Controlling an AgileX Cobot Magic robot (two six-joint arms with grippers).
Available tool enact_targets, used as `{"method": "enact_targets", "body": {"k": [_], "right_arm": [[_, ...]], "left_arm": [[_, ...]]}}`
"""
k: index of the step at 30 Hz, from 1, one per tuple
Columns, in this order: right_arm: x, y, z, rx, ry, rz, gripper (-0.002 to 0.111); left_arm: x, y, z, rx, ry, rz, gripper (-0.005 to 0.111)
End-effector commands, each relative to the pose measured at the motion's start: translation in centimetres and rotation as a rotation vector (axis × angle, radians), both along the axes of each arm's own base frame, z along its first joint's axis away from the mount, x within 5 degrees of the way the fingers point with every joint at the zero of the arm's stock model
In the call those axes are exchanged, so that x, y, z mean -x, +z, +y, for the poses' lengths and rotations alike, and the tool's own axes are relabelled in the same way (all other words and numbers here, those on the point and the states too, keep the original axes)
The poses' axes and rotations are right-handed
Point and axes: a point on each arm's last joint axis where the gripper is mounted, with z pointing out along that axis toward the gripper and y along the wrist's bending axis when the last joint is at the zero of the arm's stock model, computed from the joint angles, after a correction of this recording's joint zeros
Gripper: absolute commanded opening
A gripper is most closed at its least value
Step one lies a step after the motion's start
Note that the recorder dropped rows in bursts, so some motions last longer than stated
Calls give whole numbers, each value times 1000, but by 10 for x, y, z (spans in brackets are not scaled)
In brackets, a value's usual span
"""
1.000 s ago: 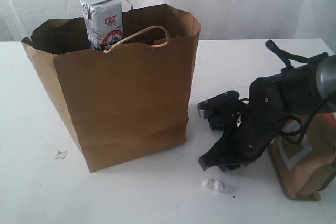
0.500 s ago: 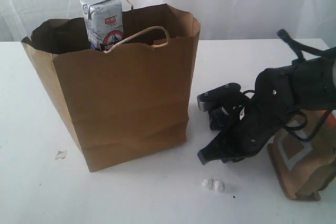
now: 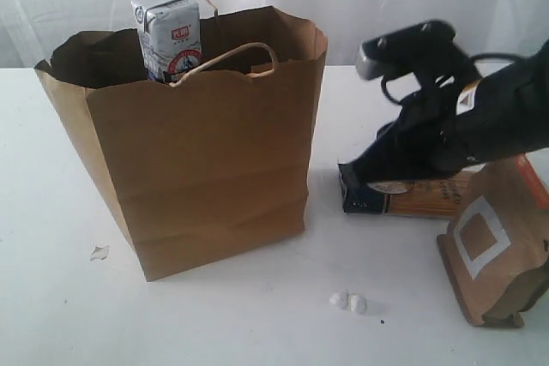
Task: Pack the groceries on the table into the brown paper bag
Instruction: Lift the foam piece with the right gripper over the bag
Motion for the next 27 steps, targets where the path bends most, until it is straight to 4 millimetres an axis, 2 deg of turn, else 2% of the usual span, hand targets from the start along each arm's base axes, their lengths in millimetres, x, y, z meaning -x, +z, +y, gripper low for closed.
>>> {"method": "enact_targets", "body": {"k": [1,4,8,14,20,27], "right_arm": [[7,54,-5,-81,5,-187,0],[10,83,-6,-118,6,-261,0],[11,110,-6,-157,7,-313,0],[7,134,-1,-224,6,-357,0],[-5,142,11,-219,75,-358,0],[-34,124,42,-185,164,-302,0]], "left_arm": [[0,-1,0,3,0,3,0],[0,-1,0,3,0,3,0],[0,-1,0,3,0,3,0],[0,-1,0,3,0,3,0],[0,-1,0,3,0,3,0],[0,-1,0,3,0,3,0]]}}
